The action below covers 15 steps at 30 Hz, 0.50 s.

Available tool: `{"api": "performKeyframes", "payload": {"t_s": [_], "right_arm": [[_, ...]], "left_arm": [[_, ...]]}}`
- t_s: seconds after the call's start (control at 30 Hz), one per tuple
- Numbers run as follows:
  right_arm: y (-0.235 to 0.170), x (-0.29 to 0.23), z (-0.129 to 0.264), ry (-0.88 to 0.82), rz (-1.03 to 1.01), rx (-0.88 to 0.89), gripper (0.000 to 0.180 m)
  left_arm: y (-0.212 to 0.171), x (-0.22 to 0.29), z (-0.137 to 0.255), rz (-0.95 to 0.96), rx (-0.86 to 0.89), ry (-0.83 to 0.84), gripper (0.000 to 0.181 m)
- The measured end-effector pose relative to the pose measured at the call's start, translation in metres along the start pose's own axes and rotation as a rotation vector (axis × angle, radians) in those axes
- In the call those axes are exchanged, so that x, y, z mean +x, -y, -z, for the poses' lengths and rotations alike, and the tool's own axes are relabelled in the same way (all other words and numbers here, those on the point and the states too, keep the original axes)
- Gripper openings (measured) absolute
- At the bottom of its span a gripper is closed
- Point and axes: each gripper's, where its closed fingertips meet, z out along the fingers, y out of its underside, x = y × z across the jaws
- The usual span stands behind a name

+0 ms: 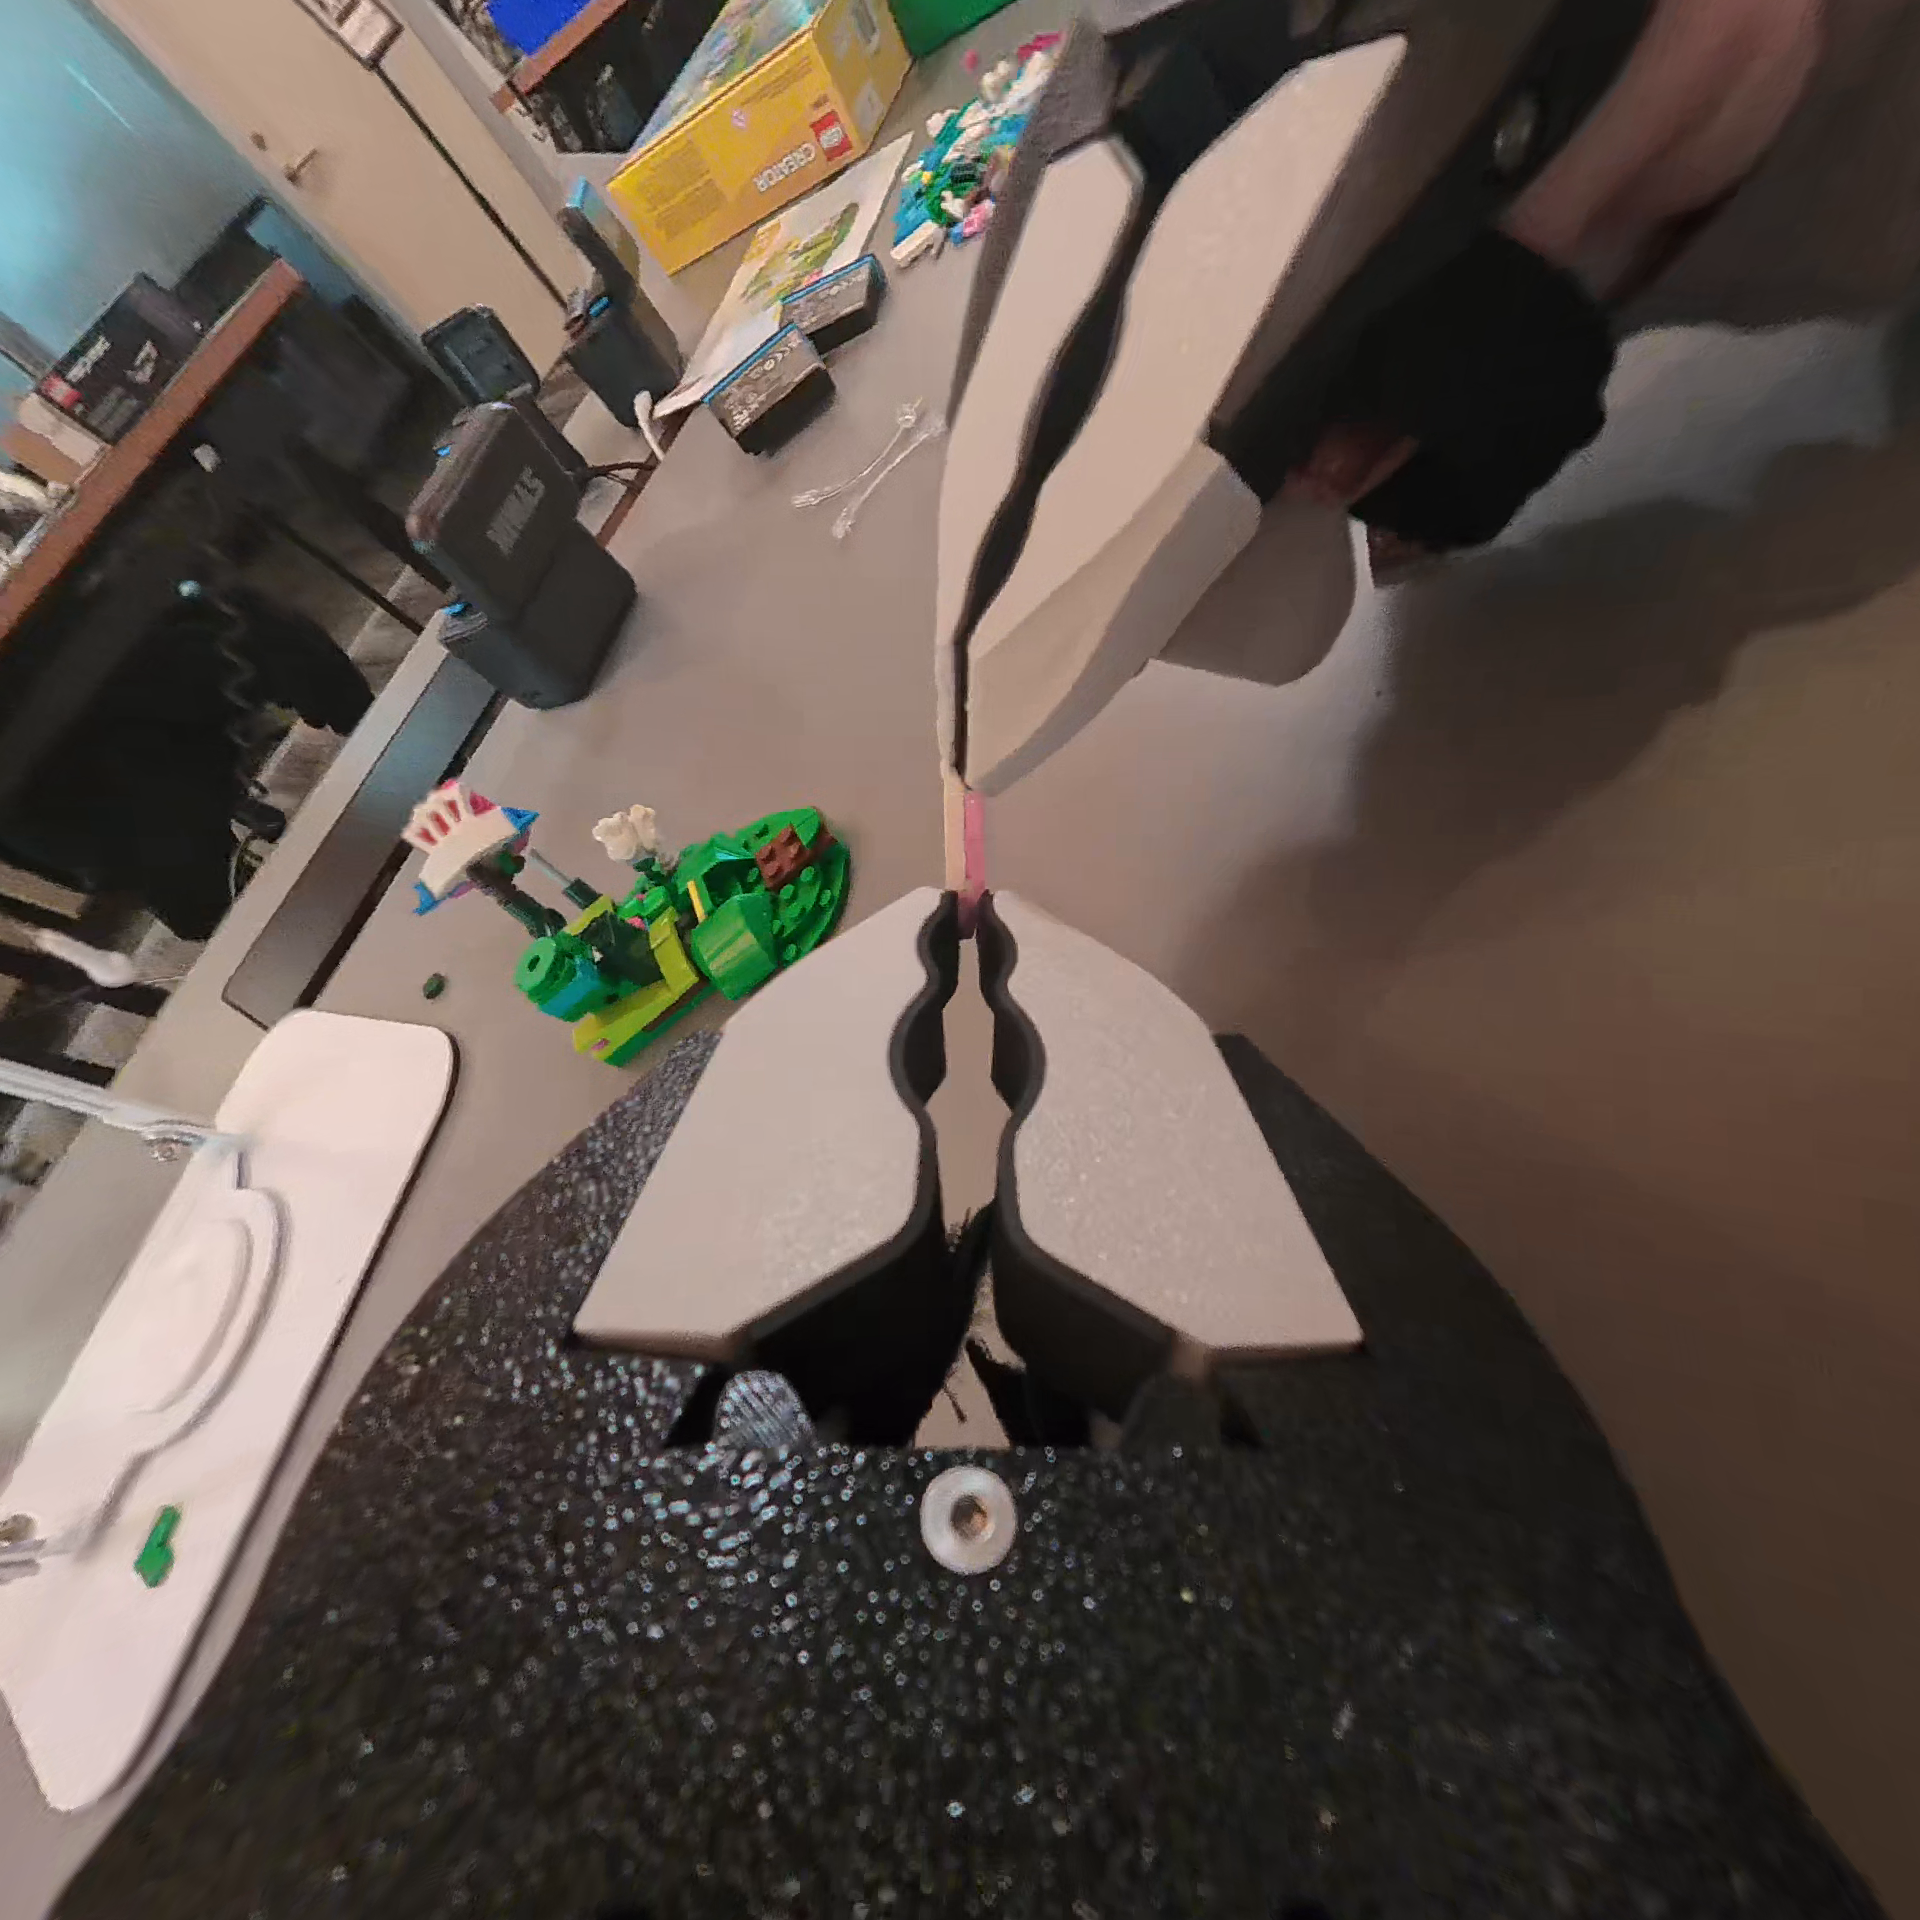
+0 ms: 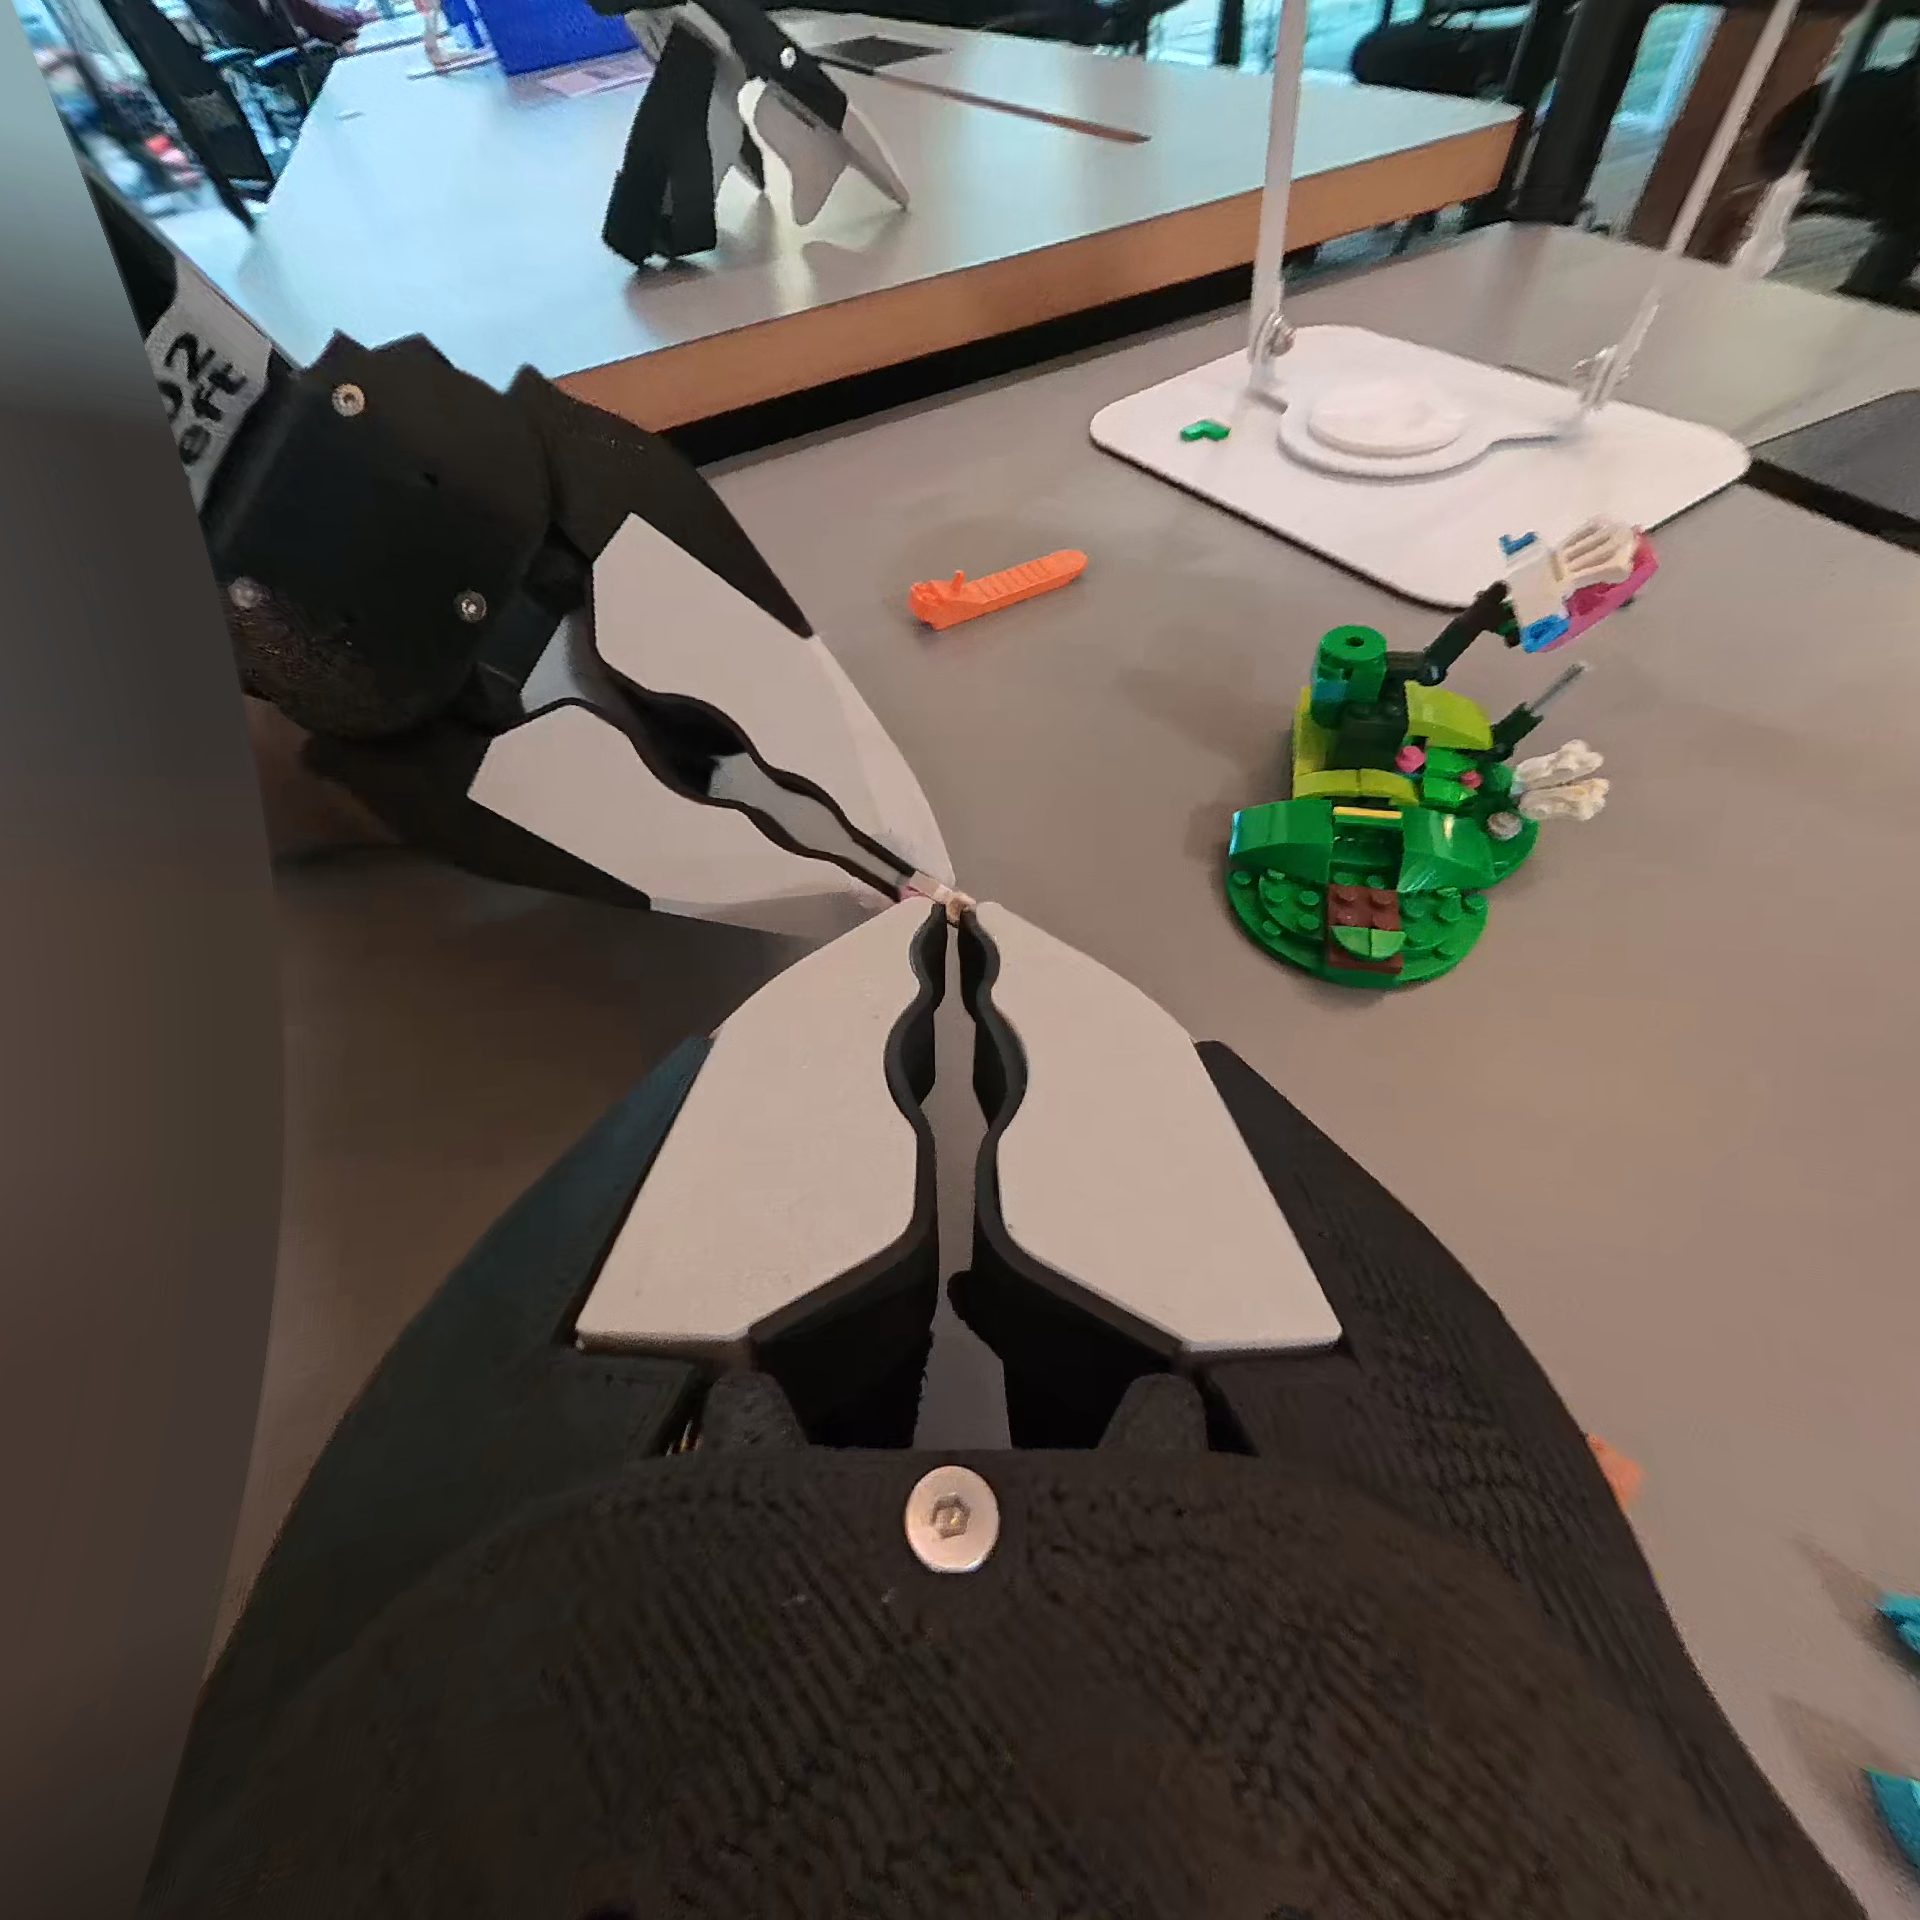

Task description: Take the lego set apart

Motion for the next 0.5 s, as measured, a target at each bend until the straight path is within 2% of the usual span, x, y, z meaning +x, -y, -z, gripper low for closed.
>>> {"api": "performKeyframes", "payload": {"t_s": [0.2, 0.5], "right_arm": [[-0.01, -0.003, 0.002, 0.149, -0.222, -0.034, 0.005], [-0.014, -0.004, 0.001, 0.186, -0.27, -0.044, 0.015]], "left_arm": [[-0.001, 0.002, -0.001, -0.305, -0.041, 0.104, 0.003], [-0.003, 0.002, 0.0, -0.428, -0.063, 0.138, 0.003]]}}
